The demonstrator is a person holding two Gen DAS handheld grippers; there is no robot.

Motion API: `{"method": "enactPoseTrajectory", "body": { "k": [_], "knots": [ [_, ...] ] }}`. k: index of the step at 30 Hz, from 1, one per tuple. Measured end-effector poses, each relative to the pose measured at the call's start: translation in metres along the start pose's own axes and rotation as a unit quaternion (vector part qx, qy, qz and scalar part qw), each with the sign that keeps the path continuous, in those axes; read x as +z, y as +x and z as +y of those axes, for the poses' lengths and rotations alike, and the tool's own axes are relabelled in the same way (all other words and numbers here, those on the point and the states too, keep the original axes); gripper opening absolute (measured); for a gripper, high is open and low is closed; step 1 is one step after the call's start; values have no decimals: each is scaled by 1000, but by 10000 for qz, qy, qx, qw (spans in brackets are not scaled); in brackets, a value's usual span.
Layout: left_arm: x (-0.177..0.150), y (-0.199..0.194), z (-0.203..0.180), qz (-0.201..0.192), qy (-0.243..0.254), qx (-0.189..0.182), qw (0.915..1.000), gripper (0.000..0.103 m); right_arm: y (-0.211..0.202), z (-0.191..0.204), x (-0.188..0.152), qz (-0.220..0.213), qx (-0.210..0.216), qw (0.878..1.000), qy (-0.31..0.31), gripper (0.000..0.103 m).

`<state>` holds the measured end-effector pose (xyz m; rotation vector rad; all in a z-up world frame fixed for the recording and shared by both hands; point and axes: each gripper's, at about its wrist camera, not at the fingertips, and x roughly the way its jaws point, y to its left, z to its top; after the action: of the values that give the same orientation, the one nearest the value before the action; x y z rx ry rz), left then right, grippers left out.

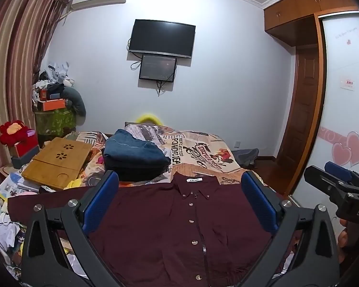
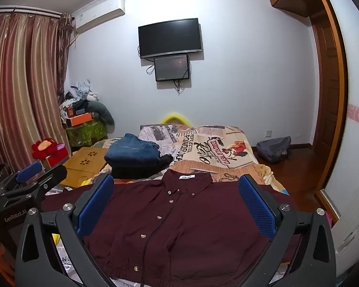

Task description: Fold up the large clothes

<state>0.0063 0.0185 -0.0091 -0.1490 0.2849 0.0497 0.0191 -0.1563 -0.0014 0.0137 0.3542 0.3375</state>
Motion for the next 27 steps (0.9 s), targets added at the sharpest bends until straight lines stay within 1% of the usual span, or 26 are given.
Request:
{"method": "enactPoseTrajectory", "body": {
  "k": [27],
  "knots": [
    [1, -1, -5, -68, 102, 29, 9999, 103, 3, -3, 2, 57, 1, 10000, 28, 103]
  ]
}}
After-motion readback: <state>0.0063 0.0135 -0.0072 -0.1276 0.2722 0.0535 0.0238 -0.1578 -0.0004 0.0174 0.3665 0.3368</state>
